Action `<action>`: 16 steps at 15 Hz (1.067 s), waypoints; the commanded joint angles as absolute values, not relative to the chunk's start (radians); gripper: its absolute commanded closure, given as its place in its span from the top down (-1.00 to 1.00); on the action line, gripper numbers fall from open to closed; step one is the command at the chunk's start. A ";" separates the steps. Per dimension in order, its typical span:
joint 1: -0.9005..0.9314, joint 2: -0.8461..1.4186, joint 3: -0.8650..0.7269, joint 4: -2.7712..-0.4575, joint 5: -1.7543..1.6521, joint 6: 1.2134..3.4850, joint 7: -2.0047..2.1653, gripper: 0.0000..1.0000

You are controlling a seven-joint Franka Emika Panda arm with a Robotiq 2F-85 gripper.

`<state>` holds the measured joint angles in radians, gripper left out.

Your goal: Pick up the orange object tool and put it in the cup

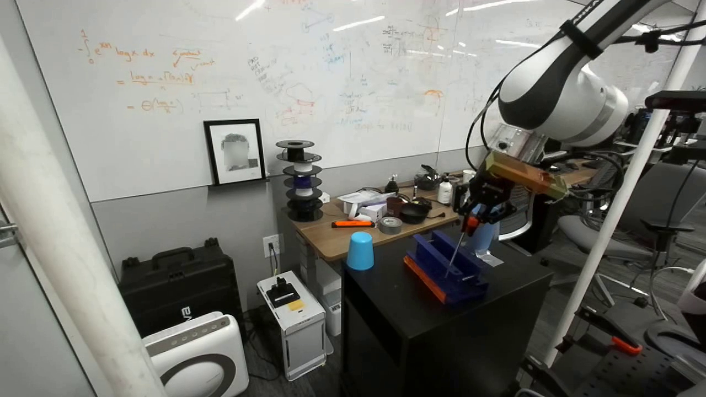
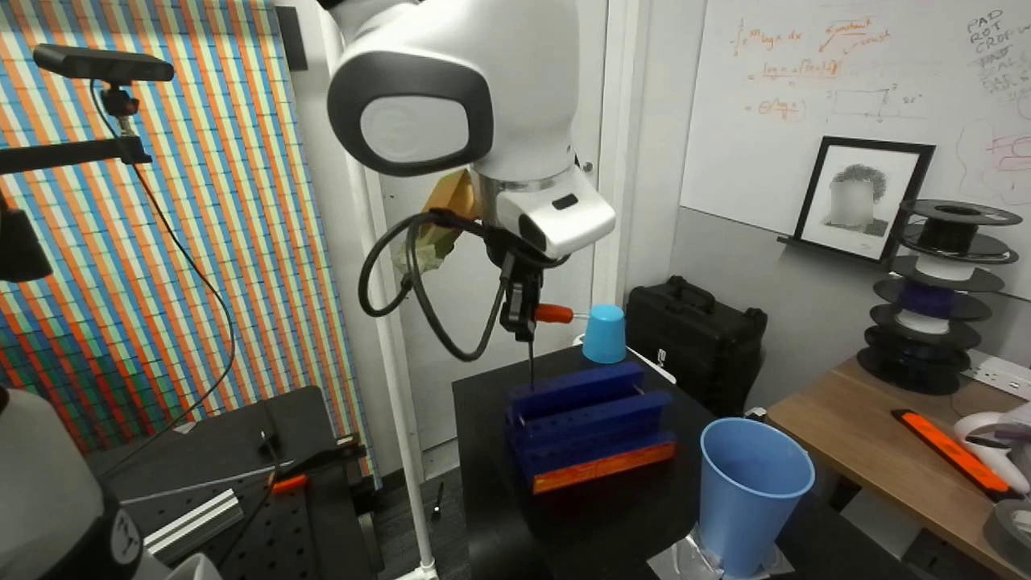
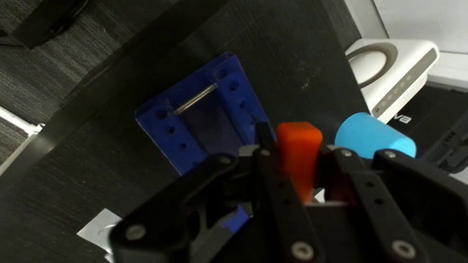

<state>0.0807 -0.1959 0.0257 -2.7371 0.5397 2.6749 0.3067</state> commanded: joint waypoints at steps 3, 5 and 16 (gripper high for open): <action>0.039 -0.479 0.044 -2.745 0.375 2.407 0.361 -0.91; 0.014 -0.594 0.043 -2.763 0.304 2.277 0.367 -0.91; -0.158 -0.542 -0.101 -2.464 -0.028 2.065 0.112 -0.91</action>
<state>-0.1458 -0.6255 -0.0744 -2.5534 -0.0109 1.9870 0.1665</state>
